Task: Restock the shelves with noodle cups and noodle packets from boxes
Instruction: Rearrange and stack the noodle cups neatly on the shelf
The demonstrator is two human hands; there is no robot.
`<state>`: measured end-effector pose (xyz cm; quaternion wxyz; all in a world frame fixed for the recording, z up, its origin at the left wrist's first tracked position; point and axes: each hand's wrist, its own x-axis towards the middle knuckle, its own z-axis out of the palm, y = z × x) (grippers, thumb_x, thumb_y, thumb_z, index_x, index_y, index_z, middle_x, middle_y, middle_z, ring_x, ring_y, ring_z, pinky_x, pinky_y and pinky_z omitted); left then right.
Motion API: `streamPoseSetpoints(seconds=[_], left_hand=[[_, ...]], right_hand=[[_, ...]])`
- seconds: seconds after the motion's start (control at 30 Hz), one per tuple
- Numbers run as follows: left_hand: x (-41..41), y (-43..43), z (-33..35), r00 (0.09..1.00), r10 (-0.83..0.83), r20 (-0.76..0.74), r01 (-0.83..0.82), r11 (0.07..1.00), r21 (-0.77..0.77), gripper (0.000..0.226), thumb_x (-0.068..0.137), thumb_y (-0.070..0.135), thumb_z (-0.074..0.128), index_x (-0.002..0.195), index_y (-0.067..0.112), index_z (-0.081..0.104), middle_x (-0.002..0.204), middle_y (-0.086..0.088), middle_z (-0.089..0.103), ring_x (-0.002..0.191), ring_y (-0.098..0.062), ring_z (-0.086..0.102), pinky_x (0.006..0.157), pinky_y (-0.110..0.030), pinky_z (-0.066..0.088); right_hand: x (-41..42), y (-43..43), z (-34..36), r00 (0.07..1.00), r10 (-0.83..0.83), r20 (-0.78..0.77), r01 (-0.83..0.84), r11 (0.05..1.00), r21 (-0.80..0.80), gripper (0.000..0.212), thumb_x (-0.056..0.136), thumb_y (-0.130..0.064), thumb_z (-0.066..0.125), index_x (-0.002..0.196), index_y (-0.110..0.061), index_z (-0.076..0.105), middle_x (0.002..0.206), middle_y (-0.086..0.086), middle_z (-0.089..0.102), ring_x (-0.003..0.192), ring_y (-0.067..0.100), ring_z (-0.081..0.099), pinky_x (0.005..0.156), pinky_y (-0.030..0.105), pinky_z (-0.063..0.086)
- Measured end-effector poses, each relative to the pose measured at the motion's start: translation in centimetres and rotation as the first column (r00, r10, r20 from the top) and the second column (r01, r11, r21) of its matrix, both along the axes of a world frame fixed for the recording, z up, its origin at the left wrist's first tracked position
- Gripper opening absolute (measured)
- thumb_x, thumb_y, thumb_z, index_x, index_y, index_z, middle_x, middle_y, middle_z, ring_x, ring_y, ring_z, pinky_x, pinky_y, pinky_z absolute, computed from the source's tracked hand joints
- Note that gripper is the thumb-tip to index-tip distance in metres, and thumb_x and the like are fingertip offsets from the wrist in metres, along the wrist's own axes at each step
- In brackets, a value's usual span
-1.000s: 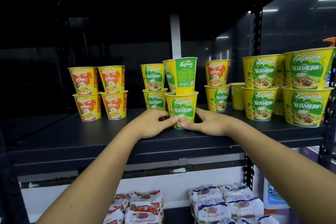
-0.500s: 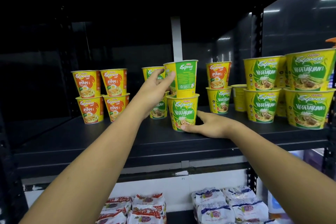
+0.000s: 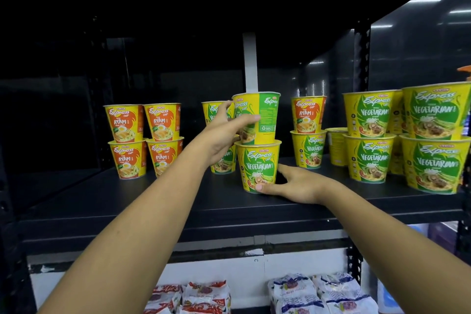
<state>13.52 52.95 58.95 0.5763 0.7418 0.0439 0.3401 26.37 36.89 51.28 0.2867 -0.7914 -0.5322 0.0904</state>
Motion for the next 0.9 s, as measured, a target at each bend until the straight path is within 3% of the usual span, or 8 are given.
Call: streamPoseSetpoints(seconds=[0.1,0.23,0.4,0.5,0.6,0.7,0.9], left_hand=[[0.1,0.0,-0.1,1.000,-0.005,-0.001,0.005,1.000,0.007,0.099,0.082,0.015,0.085,0.158,0.028,0.023,0.119,-0.006,0.075,0.112,-0.025,0.071,0.111,-0.051,0.047],[0.3,-0.5,-0.2,0.996,0.093,0.008,-0.093,0.991,0.094,0.114,0.070,0.030,0.095,0.157,0.037,0.021,0.123,-0.001,0.069,0.107,-0.017,0.073,0.102,-0.042,0.054],[0.7,-0.3,-0.4,1.000,0.030,-0.004,-0.029,0.994,0.102,0.088,0.075,0.025,0.089,0.146,0.029,0.037,0.121,-0.002,0.074,0.107,-0.021,0.073,0.105,-0.049,0.053],[0.9,-0.6,-0.6,0.993,0.115,-0.003,-0.113,0.978,0.177,0.101,0.069,0.037,0.095,0.149,0.032,0.034,0.119,0.007,0.073,0.105,-0.013,0.073,0.098,-0.042,0.057],[1.1,-0.7,-0.6,0.993,0.115,-0.005,-0.113,0.977,0.182,0.096,0.066,0.051,0.092,0.145,0.036,0.038,0.121,0.010,0.072,0.109,-0.013,0.071,0.102,-0.044,0.054],[1.1,-0.5,-0.5,0.996,0.083,0.021,-0.085,0.989,0.119,0.089,0.069,0.042,0.089,0.144,0.032,0.042,0.120,0.006,0.074,0.107,-0.016,0.073,0.103,-0.048,0.054],[1.1,-0.7,-0.7,0.995,0.074,0.062,-0.082,0.986,0.146,0.086,0.075,0.032,0.092,0.146,0.031,0.043,0.116,0.007,0.075,0.103,-0.013,0.074,0.098,-0.044,0.057]], right_hand=[[0.0,0.0,-0.1,1.000,-0.002,0.001,0.002,1.000,0.003,0.081,0.082,-0.078,0.061,0.151,-0.042,0.040,0.153,-0.011,0.049,0.136,0.014,0.049,0.110,0.035,0.038],[0.0,-0.1,0.1,1.000,0.003,-0.001,-0.003,1.000,0.002,0.077,0.085,-0.075,0.060,0.151,-0.041,0.040,0.154,-0.011,0.049,0.136,0.014,0.048,0.105,0.031,0.036],[0.2,-0.1,-0.1,1.000,-0.006,0.019,0.005,1.000,0.013,0.080,0.081,-0.078,0.061,0.149,-0.041,0.043,0.152,-0.012,0.051,0.134,0.013,0.050,0.106,0.032,0.038],[0.2,-0.1,-0.1,1.000,-0.002,0.013,0.002,1.000,0.014,0.079,0.081,-0.078,0.062,0.149,-0.042,0.043,0.151,-0.012,0.052,0.134,0.013,0.050,0.108,0.033,0.038],[0.1,0.0,-0.1,1.000,0.003,0.009,-0.003,1.000,0.014,0.079,0.082,-0.077,0.062,0.149,-0.041,0.043,0.151,-0.012,0.052,0.134,0.013,0.050,0.107,0.033,0.038],[0.1,-0.1,-0.1,1.000,0.007,0.010,-0.007,1.000,0.013,0.077,0.083,-0.076,0.061,0.150,-0.041,0.043,0.151,-0.012,0.052,0.134,0.013,0.050,0.106,0.032,0.038],[0.1,-0.1,0.0,1.000,0.008,0.005,-0.008,1.000,0.016,0.076,0.083,-0.075,0.062,0.149,-0.041,0.043,0.150,-0.012,0.053,0.133,0.013,0.051,0.109,0.033,0.038]])
